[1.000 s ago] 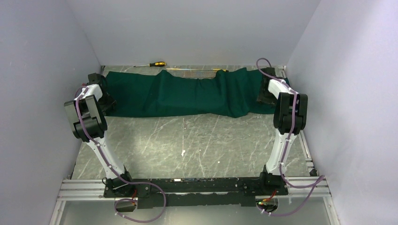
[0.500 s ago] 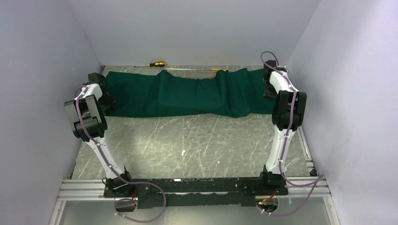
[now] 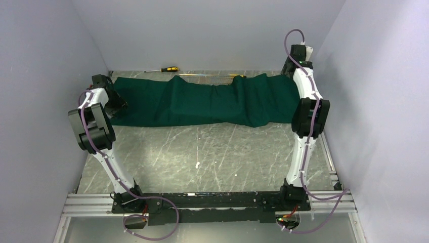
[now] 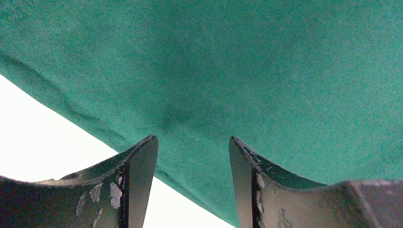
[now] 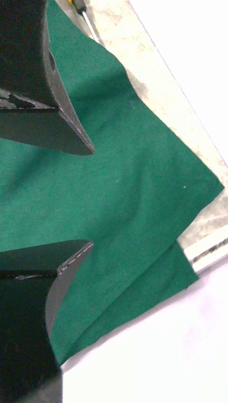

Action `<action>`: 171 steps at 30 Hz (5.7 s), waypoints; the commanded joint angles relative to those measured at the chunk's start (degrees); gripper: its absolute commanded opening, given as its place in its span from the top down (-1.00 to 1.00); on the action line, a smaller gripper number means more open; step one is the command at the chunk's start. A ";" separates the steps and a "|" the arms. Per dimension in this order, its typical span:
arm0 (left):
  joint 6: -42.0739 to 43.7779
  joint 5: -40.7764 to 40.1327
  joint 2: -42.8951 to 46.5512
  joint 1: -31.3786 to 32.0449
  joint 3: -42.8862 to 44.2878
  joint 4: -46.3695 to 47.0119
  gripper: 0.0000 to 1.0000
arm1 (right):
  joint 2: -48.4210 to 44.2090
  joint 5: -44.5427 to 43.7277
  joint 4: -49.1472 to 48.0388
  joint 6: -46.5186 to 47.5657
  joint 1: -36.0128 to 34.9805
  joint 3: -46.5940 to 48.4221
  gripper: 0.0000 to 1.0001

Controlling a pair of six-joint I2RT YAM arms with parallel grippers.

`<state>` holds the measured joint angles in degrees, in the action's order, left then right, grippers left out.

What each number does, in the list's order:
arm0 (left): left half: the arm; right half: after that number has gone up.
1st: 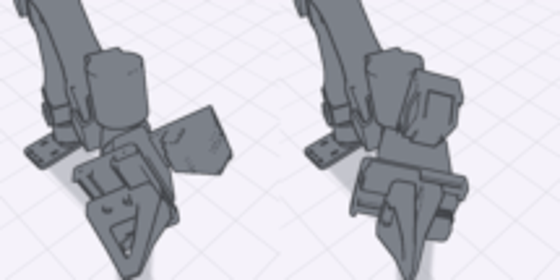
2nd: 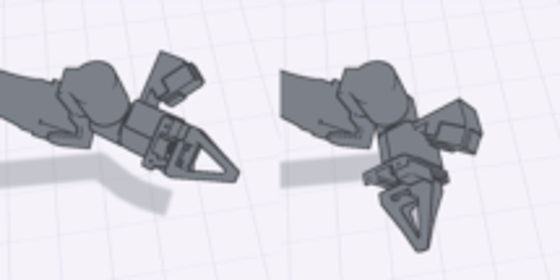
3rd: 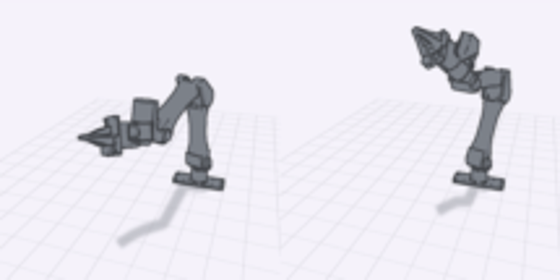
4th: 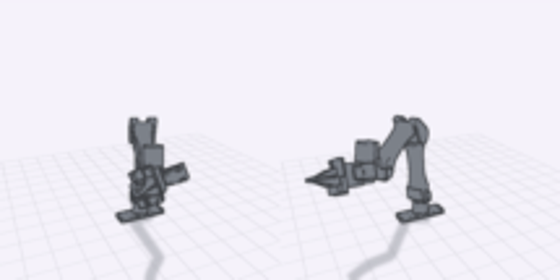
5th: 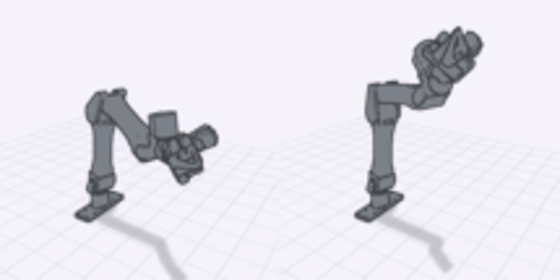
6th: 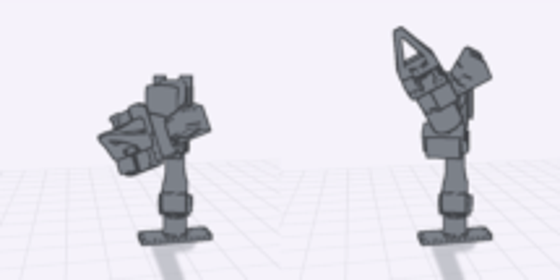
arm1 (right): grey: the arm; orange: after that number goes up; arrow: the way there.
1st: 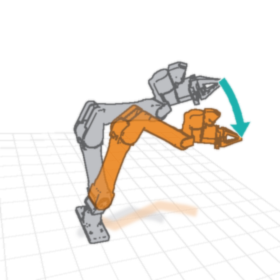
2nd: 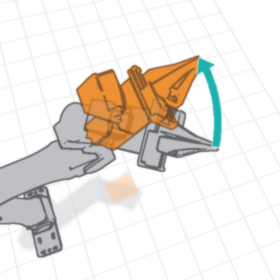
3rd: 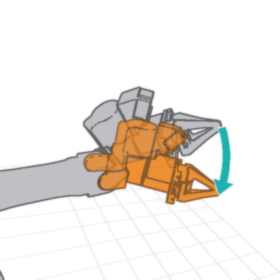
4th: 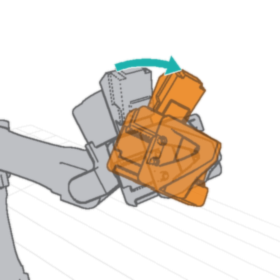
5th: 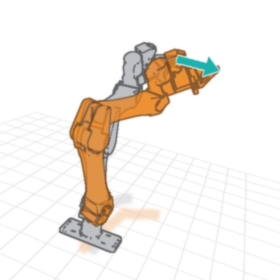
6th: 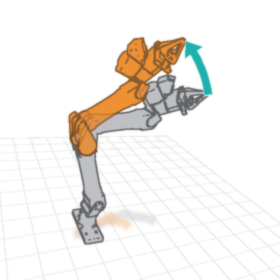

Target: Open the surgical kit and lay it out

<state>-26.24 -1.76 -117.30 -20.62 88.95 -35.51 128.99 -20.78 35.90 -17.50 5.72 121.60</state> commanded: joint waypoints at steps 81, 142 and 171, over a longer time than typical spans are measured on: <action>2.20 10.46 -1.01 -1.42 7.19 10.43 -0.25 | -9.81 9.10 -12.45 5.84 -2.54 -12.37 1.00; -26.38 31.40 -21.94 11.72 32.52 9.92 -0.55 | -71.48 6.46 15.92 -51.38 14.36 -89.04 1.00; -20.12 7.62 -28.33 18.32 48.20 -5.77 -0.66 | -86.81 5.86 14.26 -53.64 19.07 -97.88 1.00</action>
<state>-47.68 6.15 -144.31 -2.55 134.69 -39.51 42.26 -14.00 49.54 -71.37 24.23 23.68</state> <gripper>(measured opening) 0.864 0.063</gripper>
